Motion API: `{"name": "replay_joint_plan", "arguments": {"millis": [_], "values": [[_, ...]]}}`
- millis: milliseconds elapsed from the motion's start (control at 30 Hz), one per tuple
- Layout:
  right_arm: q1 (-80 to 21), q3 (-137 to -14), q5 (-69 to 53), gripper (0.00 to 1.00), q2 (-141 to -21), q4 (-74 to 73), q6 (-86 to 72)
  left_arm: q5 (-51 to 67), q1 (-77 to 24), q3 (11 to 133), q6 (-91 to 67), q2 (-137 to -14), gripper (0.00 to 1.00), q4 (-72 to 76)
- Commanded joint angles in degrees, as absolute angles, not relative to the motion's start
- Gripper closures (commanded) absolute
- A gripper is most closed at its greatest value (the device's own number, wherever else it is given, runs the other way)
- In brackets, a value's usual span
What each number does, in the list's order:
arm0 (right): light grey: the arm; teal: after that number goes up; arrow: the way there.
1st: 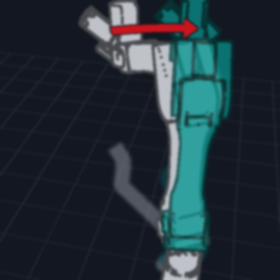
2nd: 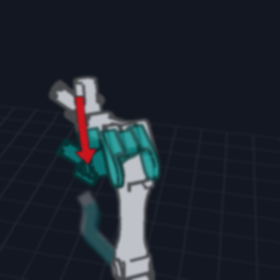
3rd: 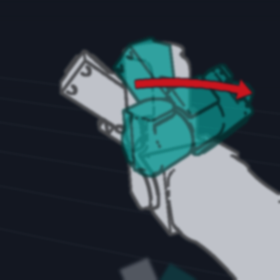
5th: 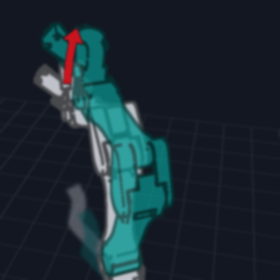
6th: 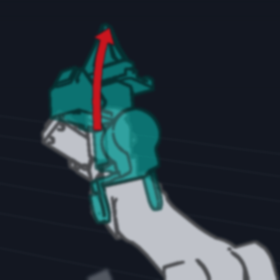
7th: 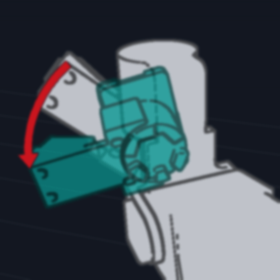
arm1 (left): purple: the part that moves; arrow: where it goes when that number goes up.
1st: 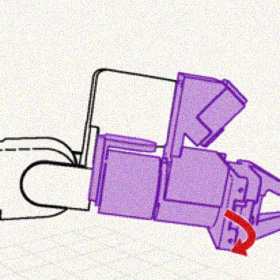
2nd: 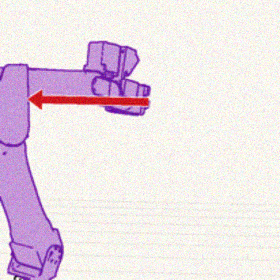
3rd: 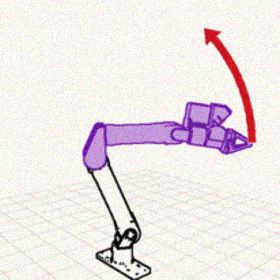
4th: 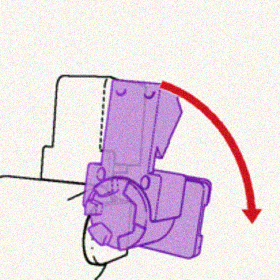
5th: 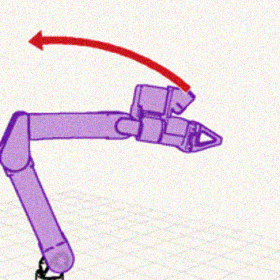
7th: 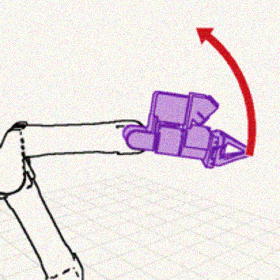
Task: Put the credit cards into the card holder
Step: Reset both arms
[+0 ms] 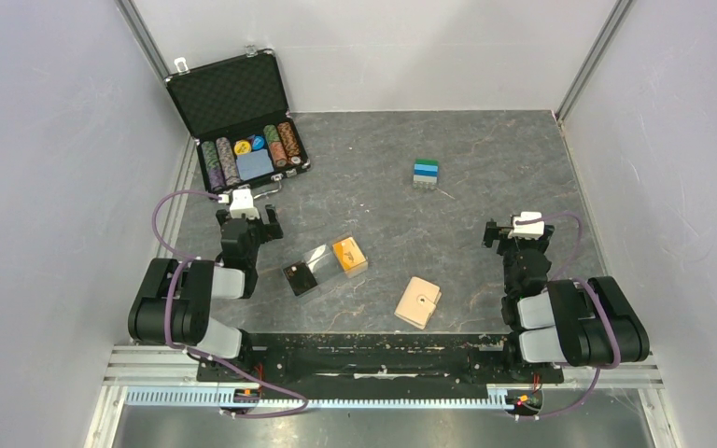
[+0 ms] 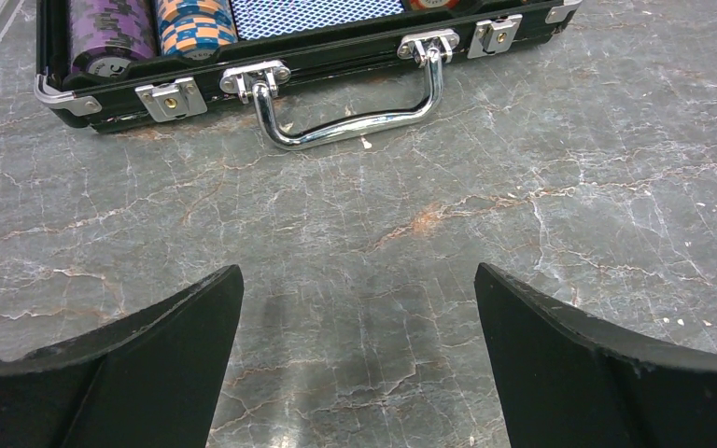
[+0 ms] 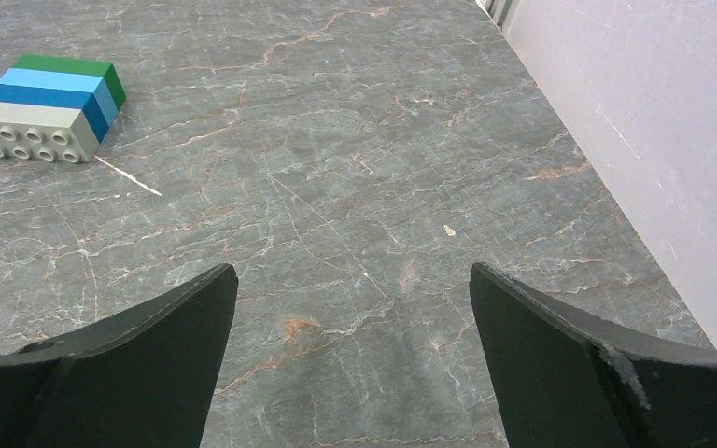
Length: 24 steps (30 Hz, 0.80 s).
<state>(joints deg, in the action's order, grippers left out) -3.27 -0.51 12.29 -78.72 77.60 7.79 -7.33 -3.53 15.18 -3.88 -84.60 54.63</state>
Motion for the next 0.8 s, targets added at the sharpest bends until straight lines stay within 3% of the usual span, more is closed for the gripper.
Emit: {"name": "replay_joint_plan", "arguments": {"millis": [0,767], "values": [[-3.4,5.46,11.96,0.02,-78.74,82.01,8.7,-7.23,-3.63,16.3,-0.88,-84.31,0.0,58.45],[-3.43,5.48,12.04,0.02,-78.79,82.02,8.7,-7.24,-3.66,16.38,-0.92,-84.41,0.0,58.57]]}}
